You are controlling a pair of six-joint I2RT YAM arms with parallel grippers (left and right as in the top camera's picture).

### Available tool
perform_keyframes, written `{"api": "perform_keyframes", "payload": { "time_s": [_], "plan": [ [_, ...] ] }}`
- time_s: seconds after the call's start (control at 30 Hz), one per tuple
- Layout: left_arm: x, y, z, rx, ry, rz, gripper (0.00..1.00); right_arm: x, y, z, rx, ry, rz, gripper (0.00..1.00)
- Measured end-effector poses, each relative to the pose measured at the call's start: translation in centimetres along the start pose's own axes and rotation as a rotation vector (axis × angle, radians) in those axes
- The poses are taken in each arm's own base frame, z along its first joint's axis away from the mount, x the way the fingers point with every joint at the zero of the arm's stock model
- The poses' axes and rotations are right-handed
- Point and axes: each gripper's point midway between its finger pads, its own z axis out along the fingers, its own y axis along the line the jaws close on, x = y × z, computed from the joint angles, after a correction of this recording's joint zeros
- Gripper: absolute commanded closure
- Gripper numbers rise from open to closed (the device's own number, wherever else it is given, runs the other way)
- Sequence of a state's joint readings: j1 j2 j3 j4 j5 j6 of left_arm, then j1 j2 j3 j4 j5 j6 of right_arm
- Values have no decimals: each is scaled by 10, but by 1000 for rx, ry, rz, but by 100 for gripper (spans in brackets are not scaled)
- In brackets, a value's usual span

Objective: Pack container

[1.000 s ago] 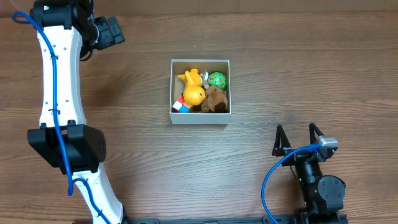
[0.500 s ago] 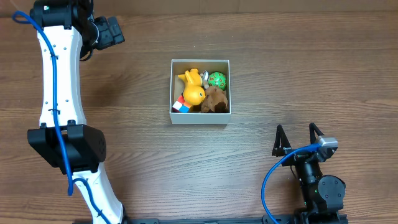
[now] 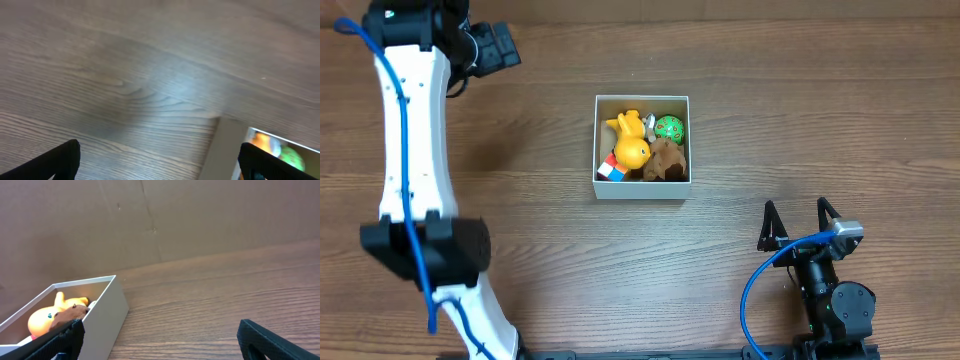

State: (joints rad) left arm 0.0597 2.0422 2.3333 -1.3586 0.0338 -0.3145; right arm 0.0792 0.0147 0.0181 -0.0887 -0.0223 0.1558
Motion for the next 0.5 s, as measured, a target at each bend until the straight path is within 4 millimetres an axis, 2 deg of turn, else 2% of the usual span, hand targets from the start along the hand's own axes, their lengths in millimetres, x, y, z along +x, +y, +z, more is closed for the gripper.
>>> {"api": "perform_keyframes", "payload": {
  "time_s": [0.07, 0.1, 0.13, 0.27, 0.3, 0.33, 0.43, 0.5],
  "plan": [
    [-2, -15, -46, 43, -88, 26, 0, 0, 0, 0, 0, 0, 0, 0],
    [-1, -24, -78, 75, -148, 44, 0, 0, 0, 0, 0, 1, 1, 0],
    [2, -31, -101, 99, -192, 57, 0, 0, 0, 0, 0, 1, 0, 0],
    [35, -54, -241, 264, -450, 130, 0, 0, 0, 0, 0, 1, 0, 0],
    [44, -54, -267, 296, -499, 140, 0, 0, 0, 0, 0, 0, 0, 0],
    [58, -49, -303, 336, -571, 148, 0, 0, 0, 0, 0, 0, 0, 0],
    [93, -29, -364, 391, -697, 148, 0, 0, 0, 0, 0, 0, 0, 0],
    [116, -16, -390, 412, -751, 146, 0, 0, 0, 0, 0, 1, 0, 0]
  ]
}}
